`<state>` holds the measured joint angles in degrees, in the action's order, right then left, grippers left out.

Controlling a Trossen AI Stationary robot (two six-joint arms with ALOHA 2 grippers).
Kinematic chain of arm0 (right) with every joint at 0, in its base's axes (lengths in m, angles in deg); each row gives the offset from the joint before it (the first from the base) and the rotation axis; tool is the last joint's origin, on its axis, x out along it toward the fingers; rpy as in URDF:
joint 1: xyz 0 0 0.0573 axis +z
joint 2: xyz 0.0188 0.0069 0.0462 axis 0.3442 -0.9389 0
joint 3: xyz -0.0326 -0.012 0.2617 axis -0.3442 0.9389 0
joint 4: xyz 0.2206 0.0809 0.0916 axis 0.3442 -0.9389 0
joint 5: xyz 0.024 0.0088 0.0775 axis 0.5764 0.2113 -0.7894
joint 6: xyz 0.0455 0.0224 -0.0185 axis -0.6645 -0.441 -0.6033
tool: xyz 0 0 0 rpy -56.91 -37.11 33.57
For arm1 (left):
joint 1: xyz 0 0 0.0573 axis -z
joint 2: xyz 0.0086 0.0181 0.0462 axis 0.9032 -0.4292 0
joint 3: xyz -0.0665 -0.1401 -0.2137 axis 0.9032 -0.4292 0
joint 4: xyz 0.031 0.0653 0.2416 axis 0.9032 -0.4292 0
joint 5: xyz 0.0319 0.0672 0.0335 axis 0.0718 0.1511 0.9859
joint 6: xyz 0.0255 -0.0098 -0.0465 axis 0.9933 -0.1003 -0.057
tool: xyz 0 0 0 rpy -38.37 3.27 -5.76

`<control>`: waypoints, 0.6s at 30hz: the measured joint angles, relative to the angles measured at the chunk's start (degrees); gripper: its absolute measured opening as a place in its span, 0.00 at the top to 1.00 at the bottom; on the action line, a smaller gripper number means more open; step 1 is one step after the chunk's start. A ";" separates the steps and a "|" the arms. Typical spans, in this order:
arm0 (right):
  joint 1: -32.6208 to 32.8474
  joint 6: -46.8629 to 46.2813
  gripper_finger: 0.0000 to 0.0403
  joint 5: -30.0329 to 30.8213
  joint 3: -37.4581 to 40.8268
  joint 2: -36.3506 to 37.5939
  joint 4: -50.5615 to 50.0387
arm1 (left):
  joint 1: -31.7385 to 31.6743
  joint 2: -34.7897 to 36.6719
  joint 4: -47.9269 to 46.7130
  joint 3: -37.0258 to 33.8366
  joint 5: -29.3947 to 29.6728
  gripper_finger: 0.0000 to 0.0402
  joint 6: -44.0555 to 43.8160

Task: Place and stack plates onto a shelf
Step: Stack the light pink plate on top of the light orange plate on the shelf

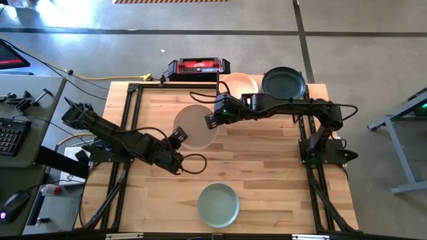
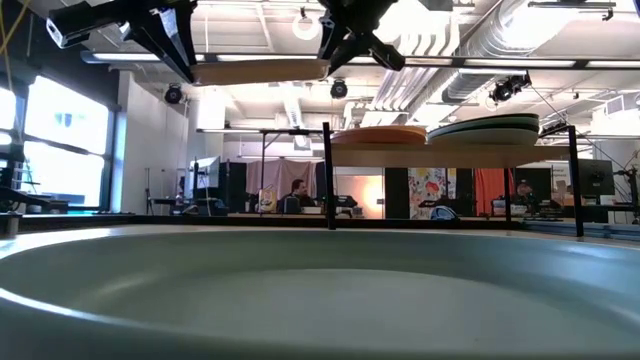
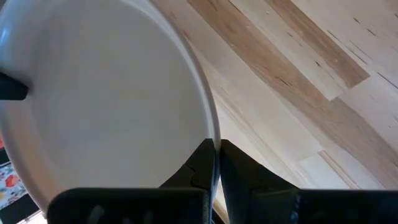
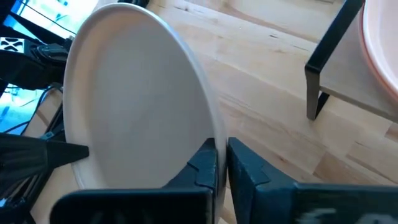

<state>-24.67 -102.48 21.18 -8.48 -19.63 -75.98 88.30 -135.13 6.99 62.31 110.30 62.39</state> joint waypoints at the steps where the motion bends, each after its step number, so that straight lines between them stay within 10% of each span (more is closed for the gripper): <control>1: 0.02 0.02 0.99 0.02 0.00 0.00 -0.02 | -0.01 0.00 -0.03 0.00 -0.01 0.98 0.00; 18: 0.04 -1.30 1.00 -0.05 0.00 -0.02 0.02 | -0.44 0.00 0.82 0.00 -0.99 0.97 -10.18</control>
<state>-24.63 -103.79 21.14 -8.48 -19.65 -75.96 87.86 -135.13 7.81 62.31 109.31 52.21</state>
